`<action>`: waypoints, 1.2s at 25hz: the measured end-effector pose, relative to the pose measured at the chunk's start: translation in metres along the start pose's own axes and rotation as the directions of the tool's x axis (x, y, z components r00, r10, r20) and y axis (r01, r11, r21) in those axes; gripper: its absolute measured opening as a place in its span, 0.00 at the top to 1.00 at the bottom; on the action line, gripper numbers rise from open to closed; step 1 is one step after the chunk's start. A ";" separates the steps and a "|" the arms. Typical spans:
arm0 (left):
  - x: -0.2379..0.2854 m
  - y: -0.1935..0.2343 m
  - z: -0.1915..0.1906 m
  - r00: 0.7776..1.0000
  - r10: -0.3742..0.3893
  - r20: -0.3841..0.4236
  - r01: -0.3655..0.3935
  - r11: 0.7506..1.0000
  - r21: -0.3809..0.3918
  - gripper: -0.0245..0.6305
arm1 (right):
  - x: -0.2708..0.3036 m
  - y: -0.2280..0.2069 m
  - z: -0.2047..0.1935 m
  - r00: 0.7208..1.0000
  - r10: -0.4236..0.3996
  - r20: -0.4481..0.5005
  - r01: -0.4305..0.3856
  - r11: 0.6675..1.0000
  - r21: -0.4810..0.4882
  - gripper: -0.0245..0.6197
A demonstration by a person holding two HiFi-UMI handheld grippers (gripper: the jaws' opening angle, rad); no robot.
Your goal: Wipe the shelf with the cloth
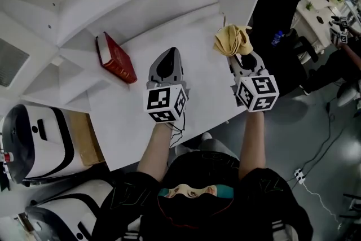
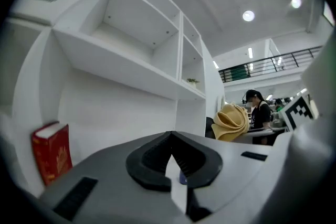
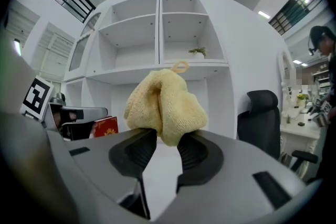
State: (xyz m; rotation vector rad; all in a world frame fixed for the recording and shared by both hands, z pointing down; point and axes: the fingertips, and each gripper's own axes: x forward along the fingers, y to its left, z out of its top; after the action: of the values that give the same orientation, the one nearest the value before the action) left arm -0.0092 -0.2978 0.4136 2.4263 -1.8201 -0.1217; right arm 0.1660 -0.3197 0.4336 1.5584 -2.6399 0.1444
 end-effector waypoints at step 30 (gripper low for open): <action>-0.060 0.029 -0.061 0.947 0.319 -0.029 -0.316 0.945 0.080 0.96 | 0.023 0.064 -0.069 0.966 0.257 -0.041 -0.259 0.965 -0.046 0.77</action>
State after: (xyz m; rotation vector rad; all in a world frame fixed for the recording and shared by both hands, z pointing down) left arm -0.0454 -0.2464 0.4779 2.1224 -2.2025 0.0236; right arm 0.0998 -0.3006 0.5017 1.1803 -2.7841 0.1163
